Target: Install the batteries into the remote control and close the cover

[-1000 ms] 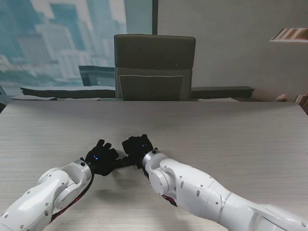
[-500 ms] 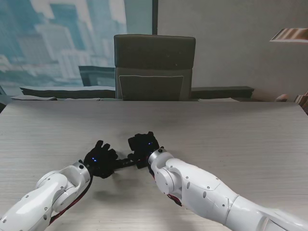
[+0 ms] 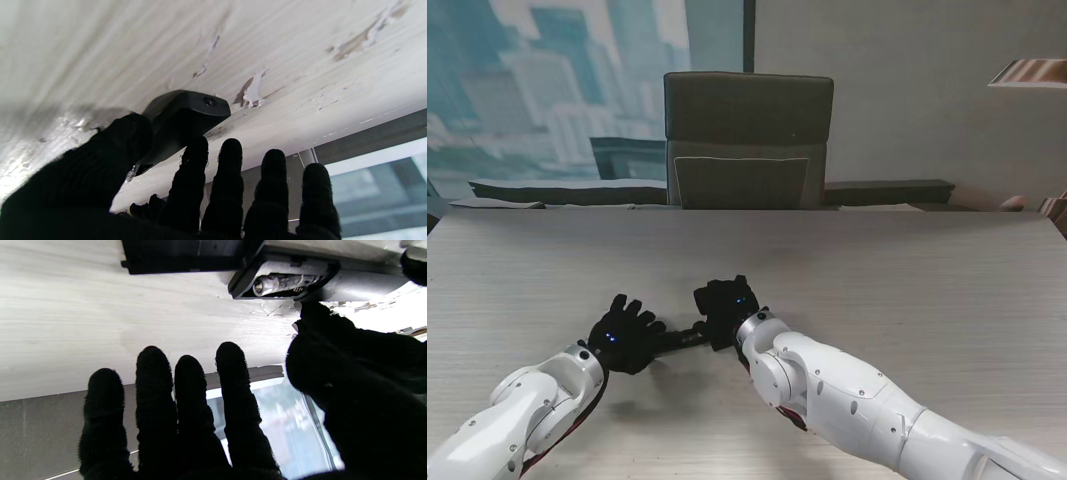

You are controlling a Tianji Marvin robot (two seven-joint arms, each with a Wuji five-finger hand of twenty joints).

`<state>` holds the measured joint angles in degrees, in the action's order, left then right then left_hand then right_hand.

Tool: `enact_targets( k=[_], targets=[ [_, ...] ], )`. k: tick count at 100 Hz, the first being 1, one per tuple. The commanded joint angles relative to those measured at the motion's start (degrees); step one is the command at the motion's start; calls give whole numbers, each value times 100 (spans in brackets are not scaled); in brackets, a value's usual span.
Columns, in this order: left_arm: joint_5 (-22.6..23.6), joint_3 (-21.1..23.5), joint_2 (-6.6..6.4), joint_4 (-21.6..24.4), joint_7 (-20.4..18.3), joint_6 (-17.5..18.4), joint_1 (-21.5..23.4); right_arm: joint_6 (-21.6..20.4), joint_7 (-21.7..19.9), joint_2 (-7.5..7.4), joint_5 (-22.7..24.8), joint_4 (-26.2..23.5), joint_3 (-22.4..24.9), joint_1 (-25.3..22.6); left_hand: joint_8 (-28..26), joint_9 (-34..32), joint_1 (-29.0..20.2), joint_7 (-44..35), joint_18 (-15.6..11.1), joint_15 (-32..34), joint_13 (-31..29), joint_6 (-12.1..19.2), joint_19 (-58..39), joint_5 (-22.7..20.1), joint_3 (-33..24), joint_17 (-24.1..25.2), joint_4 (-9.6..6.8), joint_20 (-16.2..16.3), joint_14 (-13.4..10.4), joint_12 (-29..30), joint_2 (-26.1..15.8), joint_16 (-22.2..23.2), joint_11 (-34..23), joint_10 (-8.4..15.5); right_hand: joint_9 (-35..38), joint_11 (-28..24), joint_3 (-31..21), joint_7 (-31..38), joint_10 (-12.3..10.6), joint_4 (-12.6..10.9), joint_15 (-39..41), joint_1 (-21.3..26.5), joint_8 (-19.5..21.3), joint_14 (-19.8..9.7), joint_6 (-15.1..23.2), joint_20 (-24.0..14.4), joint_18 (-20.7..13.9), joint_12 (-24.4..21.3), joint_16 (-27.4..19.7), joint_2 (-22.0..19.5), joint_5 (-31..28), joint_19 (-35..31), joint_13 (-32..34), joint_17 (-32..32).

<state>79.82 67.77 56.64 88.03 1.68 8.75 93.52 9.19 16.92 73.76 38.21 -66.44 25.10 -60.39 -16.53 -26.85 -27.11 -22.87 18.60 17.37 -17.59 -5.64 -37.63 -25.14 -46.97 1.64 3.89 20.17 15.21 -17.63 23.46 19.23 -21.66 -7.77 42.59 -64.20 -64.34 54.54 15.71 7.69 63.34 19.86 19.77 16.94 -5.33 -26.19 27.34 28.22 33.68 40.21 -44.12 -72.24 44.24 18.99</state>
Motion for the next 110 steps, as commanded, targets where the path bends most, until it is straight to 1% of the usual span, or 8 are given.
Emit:
enact_targets(
  k=[1, 12, 17, 27, 42, 51, 71, 110],
  targets=[
    [25, -20, -22, -137, -134, -52, 128, -67, -47, -9, 11, -22, -9, -60, 21, 193, -15, -89, -13, -83, 152, 204, 143, -123, 142, 115, -15, -47, -33, 57, 398, -29, 81, -87, -93, 1, -41, -40, 7, -177, 0, 20, 82, -81, -54, 52, -3, 73, -79, 10, 63, 42, -22, -76],
    [17, -48, -25, -173, -124, -60, 107, -210, -10, -32, 62, -15, -19, -71, -206, 125, -76, -549, -2, -68, 119, 220, 147, -428, 17, 96, -41, -25, -33, 42, 425, -20, 48, -87, -70, -44, -262, -8, -47, -170, 33, 207, 94, -155, 38, 54, -23, 91, -70, 252, 66, 31, 26, -45],
    [0, -78, -27, -197, -133, -49, 81, -289, 0, -39, 69, -10, -21, -79, -340, 95, -106, -810, -3, -59, 108, 260, 149, -561, -51, 86, -50, -14, -39, 36, 432, -19, 36, -87, -76, -89, -405, 160, -84, 139, 74, 344, -336, -195, 155, 60, -60, 109, -57, 429, 104, 18, 27, -27],
    [-17, -133, -33, -227, -163, -26, 36, -388, 21, -53, 85, -11, -24, -104, -592, 21, -145, -1307, 0, -38, 83, 382, 143, -804, -136, 62, -65, 6, -32, 20, 433, -21, 7, -74, -81, -162, -587, 411, -130, 449, 149, 556, -702, -241, 347, 48, -96, 138, -27, 749, 140, -17, 38, 1],
    [-36, -169, -36, -232, -198, 0, 15, -505, 57, -77, 152, 1, -53, -120, -820, -72, -187, -1766, 5, -18, 56, 505, 137, -991, -193, 37, -74, 3, -39, 5, 431, -27, -16, -60, -70, -219, -712, 635, -177, 640, 212, 748, -906, -287, 518, 23, -137, 159, -2, 1021, 126, -70, 65, 40],
    [-50, -171, -35, -225, -211, 3, 17, -543, 58, -85, 183, 24, -84, -112, -833, -105, -297, -1880, 7, -16, 54, 603, 129, -1045, -141, 37, 37, 0, -37, 1, 531, -30, -24, -57, -61, -241, -769, 761, -190, 755, 234, 862, -1005, -299, 601, 13, -142, 166, 5, 1126, 109, -86, 76, 54],
    [-54, -171, -33, -213, -226, 1, 23, -595, 64, -54, 181, 132, -172, -63, -788, -135, -426, -2037, 5, -11, 49, 673, 112, -1058, -69, 34, 138, -3, -39, -3, 558, -34, -27, -46, -38, -261, -788, 979, -209, 884, 259, 1072, -1167, -316, 752, -3, -152, 171, 11, 1195, 59, -115, 105, 88],
    [-59, -160, -32, -174, -288, 21, 32, -661, 109, 99, 78, 425, -347, 115, -680, -134, -473, -2098, -4, -10, 64, 674, 102, -1044, -15, 37, 130, -14, -38, -3, 508, -39, -21, -47, 25, -278, -779, 1191, -243, 958, 284, 1288, -1337, -331, 745, -14, -150, 170, 9, 1075, -13, -137, 174, 129]
  ],
)
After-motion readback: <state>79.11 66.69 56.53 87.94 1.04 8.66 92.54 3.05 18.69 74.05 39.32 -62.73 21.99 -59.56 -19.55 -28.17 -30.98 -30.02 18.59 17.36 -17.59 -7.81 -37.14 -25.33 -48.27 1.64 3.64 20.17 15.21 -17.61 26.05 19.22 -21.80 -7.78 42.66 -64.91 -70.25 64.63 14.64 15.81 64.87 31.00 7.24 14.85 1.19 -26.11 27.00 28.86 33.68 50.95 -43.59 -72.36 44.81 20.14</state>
